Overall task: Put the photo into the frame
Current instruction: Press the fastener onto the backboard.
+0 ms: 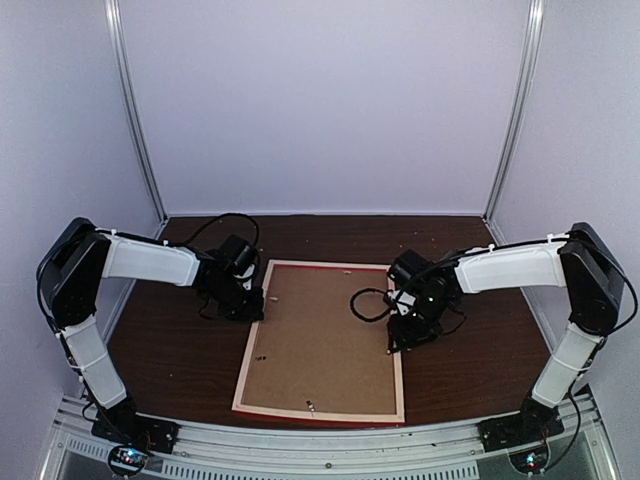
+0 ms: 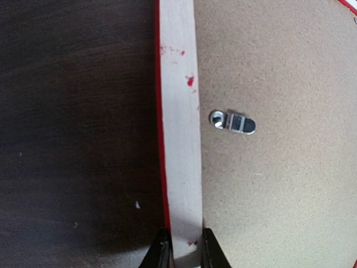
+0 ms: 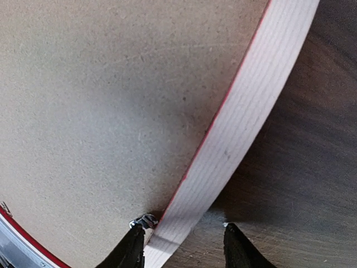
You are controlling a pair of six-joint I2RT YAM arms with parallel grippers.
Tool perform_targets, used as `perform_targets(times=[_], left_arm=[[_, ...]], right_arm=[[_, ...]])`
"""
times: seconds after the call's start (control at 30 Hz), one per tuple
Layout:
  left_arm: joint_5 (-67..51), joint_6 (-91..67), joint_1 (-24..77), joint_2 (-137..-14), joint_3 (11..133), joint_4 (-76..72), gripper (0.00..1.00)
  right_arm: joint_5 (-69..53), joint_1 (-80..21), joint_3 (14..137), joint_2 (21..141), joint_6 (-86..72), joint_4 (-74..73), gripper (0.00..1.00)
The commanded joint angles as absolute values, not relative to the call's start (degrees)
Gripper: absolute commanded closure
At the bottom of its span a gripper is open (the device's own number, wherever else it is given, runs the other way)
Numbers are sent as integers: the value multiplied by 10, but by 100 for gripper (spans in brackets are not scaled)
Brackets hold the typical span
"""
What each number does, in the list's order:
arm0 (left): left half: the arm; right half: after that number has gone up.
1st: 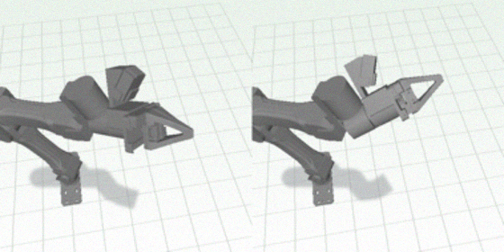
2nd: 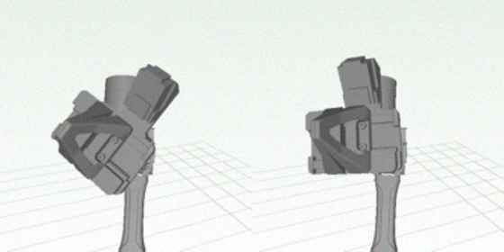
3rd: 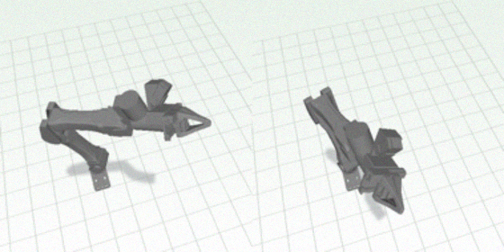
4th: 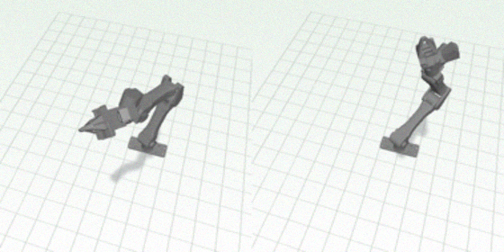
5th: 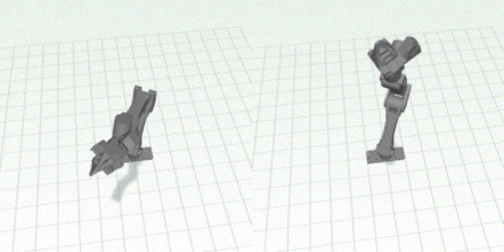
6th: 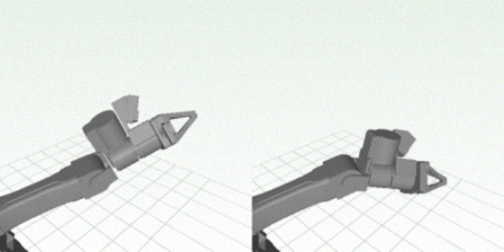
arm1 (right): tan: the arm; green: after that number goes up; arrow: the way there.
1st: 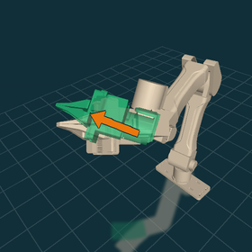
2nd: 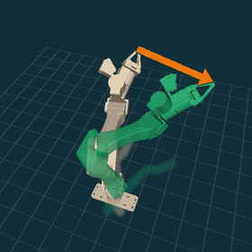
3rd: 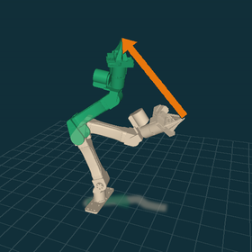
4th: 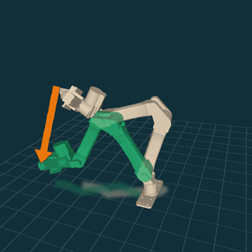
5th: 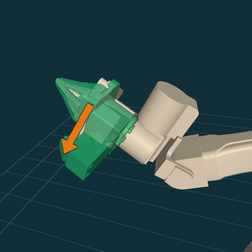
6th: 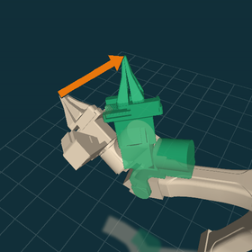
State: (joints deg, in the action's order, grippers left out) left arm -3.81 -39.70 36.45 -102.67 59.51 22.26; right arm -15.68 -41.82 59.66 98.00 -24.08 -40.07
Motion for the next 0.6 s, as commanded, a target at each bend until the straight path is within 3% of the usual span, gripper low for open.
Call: perform_targets(times=[0.0,0.57], left_arm=[[-38,-380,367,-1055,582,222,86],[-38,-381,367,-1056,581,223,85]], right_arm=[[-158,-424,579,963,-270,-374,51],[-79,-464,588,975,-337,-418,52]])
